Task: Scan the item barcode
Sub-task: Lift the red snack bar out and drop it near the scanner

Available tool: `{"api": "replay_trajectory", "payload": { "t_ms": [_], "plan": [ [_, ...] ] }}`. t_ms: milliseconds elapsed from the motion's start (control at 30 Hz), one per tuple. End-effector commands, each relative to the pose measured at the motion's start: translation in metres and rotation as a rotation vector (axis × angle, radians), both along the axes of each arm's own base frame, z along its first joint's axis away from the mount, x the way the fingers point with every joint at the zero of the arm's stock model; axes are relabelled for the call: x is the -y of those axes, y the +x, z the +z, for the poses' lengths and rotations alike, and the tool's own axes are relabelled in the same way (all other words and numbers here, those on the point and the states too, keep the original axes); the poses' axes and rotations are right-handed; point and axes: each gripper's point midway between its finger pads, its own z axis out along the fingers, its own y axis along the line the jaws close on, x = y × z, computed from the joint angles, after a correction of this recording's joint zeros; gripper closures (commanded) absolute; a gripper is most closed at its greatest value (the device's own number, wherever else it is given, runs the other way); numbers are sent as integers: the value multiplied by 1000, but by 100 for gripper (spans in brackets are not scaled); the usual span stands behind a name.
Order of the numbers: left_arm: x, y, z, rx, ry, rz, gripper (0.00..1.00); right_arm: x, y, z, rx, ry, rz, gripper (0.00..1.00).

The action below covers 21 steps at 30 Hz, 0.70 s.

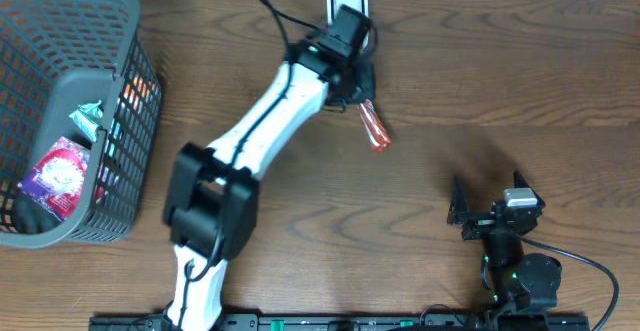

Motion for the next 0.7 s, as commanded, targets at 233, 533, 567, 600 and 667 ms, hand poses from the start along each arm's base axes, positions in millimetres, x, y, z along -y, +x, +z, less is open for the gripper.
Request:
{"api": "replay_trajectory", "payload": {
  "t_ms": [233,533,567,600,667],
  "plan": [
    [52,17,19,202,-61,-108,30,3,0,0,-1,13,-13,1],
    [-31,37,146,401,-117,8,28,3,0,0,-1,13,-13,1],
    [-48,37,163,423,-122,37,28,3,0,0,-1,13,-13,1],
    [-70,38,180,447,-124,75,27,3,0,0,-1,13,-13,1],
    [-116,37,209,488,-117,159,21,3,0,0,-1,13,-13,1]
  ]
}}
